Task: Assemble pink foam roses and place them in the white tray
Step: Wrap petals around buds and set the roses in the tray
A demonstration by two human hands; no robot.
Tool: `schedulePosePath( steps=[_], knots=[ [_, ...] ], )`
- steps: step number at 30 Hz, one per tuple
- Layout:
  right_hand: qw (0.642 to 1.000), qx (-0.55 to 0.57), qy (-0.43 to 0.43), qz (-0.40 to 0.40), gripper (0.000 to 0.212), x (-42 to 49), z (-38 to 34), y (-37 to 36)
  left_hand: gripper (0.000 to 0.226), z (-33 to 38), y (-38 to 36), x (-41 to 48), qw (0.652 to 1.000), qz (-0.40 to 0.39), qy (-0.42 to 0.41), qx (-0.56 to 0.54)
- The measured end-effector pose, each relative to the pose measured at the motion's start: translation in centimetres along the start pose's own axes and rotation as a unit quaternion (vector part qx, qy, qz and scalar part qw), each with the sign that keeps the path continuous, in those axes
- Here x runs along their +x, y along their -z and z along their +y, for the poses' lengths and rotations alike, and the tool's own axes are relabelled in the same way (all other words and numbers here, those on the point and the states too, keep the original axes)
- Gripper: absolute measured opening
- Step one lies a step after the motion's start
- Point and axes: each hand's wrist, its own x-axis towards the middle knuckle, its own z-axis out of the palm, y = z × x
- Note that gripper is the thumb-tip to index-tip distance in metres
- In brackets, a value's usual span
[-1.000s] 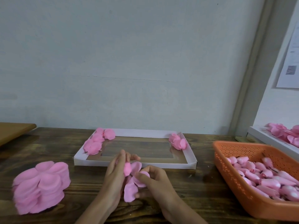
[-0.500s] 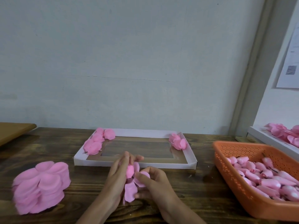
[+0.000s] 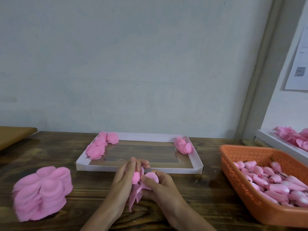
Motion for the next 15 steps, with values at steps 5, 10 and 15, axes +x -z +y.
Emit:
schedulePosePath(
  steps=[5,10,15],
  knots=[
    [0.999,0.028,-0.01,0.024,0.039,0.1,0.0,0.2,0.034,-0.1,0.5,0.1,0.998,-0.015,-0.001,0.064],
    [0.999,0.037,-0.01,0.033,0.025,0.3,-0.4,0.7,0.032,0.1,0.5,-0.3,0.991,-0.072,0.025,0.106],
    [0.999,0.039,-0.015,0.019,0.017,0.5,-0.7,1.1,0.042,0.1,0.7,-0.2,0.986,-0.078,0.042,0.142]
  ],
)
